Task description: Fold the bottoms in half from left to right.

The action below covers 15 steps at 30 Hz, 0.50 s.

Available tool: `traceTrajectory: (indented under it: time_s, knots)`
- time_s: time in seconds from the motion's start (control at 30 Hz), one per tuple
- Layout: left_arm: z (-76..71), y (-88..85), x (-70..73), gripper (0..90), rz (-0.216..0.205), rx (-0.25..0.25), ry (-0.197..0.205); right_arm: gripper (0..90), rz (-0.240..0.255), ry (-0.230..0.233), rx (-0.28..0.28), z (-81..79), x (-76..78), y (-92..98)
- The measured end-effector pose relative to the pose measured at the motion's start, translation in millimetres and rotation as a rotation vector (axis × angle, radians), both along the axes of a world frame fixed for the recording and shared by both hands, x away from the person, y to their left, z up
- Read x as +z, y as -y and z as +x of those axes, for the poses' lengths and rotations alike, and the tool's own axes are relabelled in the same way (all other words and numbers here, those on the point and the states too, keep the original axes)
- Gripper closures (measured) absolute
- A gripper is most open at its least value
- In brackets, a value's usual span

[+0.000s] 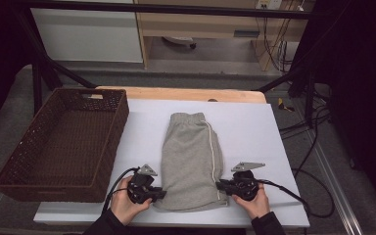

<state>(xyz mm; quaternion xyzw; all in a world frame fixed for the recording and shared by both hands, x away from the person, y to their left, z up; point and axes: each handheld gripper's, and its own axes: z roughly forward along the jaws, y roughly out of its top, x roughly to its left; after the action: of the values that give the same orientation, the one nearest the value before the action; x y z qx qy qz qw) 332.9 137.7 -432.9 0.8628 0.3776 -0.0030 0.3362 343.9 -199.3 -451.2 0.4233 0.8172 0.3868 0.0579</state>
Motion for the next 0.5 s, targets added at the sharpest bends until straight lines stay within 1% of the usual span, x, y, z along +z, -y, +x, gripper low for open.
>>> traceTrajectory:
  time_s: [0.07,0.1,0.17,0.2,0.27,0.33,0.4,0.43,0.5]
  knots:
    - [0.1,-0.1,0.8,65.2,-0.002,0.005,0.017,77.0,-0.010,0.011,0.006,-0.8,0.5,0.4]
    - [0.7,-0.7,1.6,62.3,-0.004,0.012,0.027,73.9,-0.014,0.017,0.011,-0.7,0.3,0.5]
    - [2.7,-2.2,2.8,55.6,-0.005,0.015,0.043,65.5,-0.020,0.034,0.021,-0.1,0.5,1.3]
    - [3.6,-2.9,3.3,50.6,-0.004,0.019,0.052,60.8,-0.018,0.048,0.021,0.0,1.0,1.8]
    - [5.7,-4.5,4.2,45.8,-0.005,0.025,0.062,52.2,-0.020,0.085,0.023,0.5,1.7,2.7]
    - [7.9,-5.7,5.1,38.4,-0.001,0.021,0.077,40.6,-0.022,0.109,0.025,1.6,1.8,3.1]
    - [10.4,-6.9,6.2,33.4,-0.002,0.012,0.094,30.8,-0.025,0.128,0.022,4.0,0.8,2.8]
    - [11.7,-6.8,6.7,30.6,-0.006,0.012,0.100,27.8,-0.026,0.137,0.024,5.1,0.5,2.9]
    - [15.1,-6.8,8.1,24.2,0.004,-0.001,0.105,23.4,-0.021,0.142,0.019,6.3,1.0,2.9]
